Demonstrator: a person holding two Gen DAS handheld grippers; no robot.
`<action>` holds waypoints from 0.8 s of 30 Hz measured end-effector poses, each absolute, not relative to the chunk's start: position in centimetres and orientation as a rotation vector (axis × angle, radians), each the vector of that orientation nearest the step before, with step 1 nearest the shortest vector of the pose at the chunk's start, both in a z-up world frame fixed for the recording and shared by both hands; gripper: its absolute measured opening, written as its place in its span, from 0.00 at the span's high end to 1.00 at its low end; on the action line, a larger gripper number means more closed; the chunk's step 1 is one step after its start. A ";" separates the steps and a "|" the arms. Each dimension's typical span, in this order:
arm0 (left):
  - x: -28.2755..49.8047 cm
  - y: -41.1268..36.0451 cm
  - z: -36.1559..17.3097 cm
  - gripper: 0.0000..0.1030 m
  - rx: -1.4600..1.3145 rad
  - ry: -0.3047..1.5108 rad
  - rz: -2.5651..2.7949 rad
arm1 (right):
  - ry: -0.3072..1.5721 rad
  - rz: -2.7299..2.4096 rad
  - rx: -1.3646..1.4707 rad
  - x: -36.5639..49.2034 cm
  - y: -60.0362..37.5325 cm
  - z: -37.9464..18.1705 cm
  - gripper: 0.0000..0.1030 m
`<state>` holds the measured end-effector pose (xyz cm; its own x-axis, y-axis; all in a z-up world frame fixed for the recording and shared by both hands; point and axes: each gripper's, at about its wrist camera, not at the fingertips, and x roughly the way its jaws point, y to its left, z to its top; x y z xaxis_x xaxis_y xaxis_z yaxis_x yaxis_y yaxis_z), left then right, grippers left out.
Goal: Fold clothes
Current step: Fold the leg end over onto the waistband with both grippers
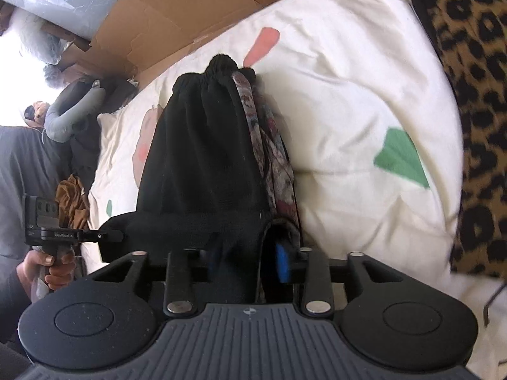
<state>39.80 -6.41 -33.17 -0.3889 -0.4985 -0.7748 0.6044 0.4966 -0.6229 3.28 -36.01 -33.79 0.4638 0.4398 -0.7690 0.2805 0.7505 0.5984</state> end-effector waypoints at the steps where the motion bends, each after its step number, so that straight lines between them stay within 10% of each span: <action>1: 39.6 -6.1 -33.3 0.63 0.087 1.587 -1.186 | 1.119 0.111 0.765 2.9 -36.0 -33.9 0.58; 13: 38.0 -4.0 -34.1 0.60 0.076 1.616 -1.205 | 1.190 0.156 0.810 0.4 -34.6 -35.3 0.58; 17: 37.7 -3.9 -34.3 0.81 0.070 1.631 -1.227 | 1.199 0.178 0.813 0.1 -34.3 -35.5 0.59; 21: 37.7 -3.9 -33.6 0.89 0.091 1.622 -1.257 | 1.197 0.214 0.817 -0.2 -34.1 -35.1 0.94; 24: 38.1 -4.0 -32.6 0.89 0.057 1.600 -1.266 | 1.172 0.232 0.816 0.0 -34.1 -34.5 0.99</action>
<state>38.10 -4.00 -32.57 -0.4517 -0.5212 -0.7241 0.5848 0.4400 -0.6815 -0.05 -34.05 -34.50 0.4024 0.5595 -0.7246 0.2413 0.6987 0.6735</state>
